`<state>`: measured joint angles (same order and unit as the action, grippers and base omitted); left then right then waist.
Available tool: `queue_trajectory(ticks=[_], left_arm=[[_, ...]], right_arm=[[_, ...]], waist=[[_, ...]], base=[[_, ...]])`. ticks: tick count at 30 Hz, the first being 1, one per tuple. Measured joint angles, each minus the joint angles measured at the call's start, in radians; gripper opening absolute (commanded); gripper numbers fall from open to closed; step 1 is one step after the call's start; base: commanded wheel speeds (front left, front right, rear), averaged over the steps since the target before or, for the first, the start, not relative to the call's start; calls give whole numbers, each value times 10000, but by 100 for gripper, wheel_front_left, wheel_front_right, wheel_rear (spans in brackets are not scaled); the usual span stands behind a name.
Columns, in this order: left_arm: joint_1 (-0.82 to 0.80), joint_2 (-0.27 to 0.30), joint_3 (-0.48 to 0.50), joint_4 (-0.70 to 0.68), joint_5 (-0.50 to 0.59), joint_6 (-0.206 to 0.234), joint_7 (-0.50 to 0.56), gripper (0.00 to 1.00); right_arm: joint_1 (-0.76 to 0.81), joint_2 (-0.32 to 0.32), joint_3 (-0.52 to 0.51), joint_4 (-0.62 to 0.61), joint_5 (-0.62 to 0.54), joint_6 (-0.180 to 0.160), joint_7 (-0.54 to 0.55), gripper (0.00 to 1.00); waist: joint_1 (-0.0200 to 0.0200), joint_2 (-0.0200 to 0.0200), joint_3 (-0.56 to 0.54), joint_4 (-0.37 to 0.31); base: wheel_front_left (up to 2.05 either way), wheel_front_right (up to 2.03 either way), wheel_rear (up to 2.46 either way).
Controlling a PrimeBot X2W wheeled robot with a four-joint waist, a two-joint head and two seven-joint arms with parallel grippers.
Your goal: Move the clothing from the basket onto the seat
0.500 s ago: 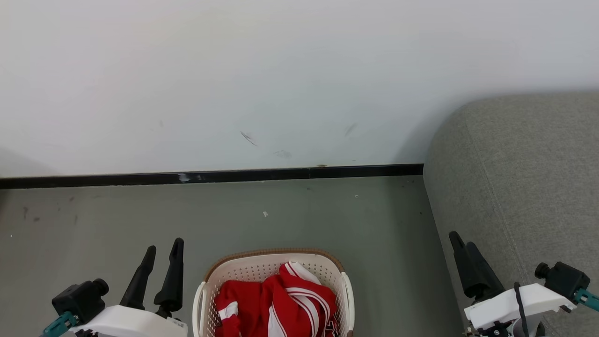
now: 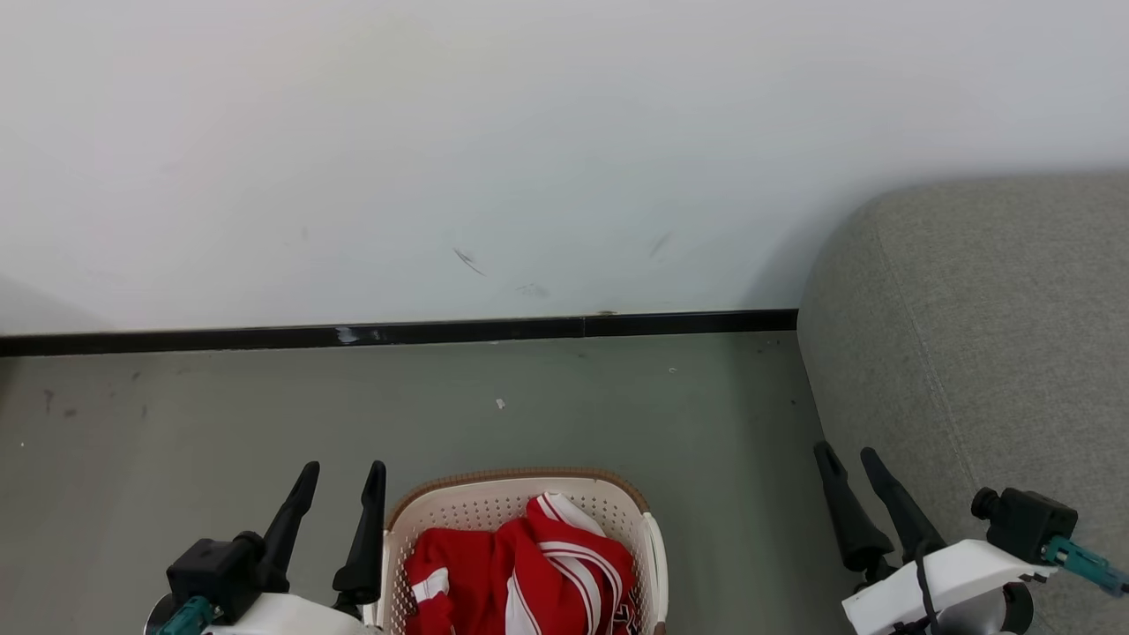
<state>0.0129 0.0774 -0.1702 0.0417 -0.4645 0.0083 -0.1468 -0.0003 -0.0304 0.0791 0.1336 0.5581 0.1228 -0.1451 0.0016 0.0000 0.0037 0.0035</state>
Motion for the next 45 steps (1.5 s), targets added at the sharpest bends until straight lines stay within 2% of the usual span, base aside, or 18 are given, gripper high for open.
queue_trajectory(ticks=[10,26,33,45], left_arm=[[166,0,-332,-230,1578,437,-359,100],[377,-50,-403,-525,3475,1112,-947,100],[378,-63,-410,-548,3787,1214,-1026,100],[378,-130,-257,-407,3430,1212,-1026,100]], right_arm=[[204,-33,96,-290,-1425,2,-336,100],[548,-77,564,-754,-3777,4,-941,100],[628,-92,255,-897,-4201,6,-1030,100],[639,-94,105,-915,-4157,6,-1030,100]], waist=[[-7,0,-70,25],[-10,0,-171,32],[-10,0,-161,7],[-11,0,-90,-33]], base=[[0,0,0],[0,0,0],[0,0,0],[0,0,0]])
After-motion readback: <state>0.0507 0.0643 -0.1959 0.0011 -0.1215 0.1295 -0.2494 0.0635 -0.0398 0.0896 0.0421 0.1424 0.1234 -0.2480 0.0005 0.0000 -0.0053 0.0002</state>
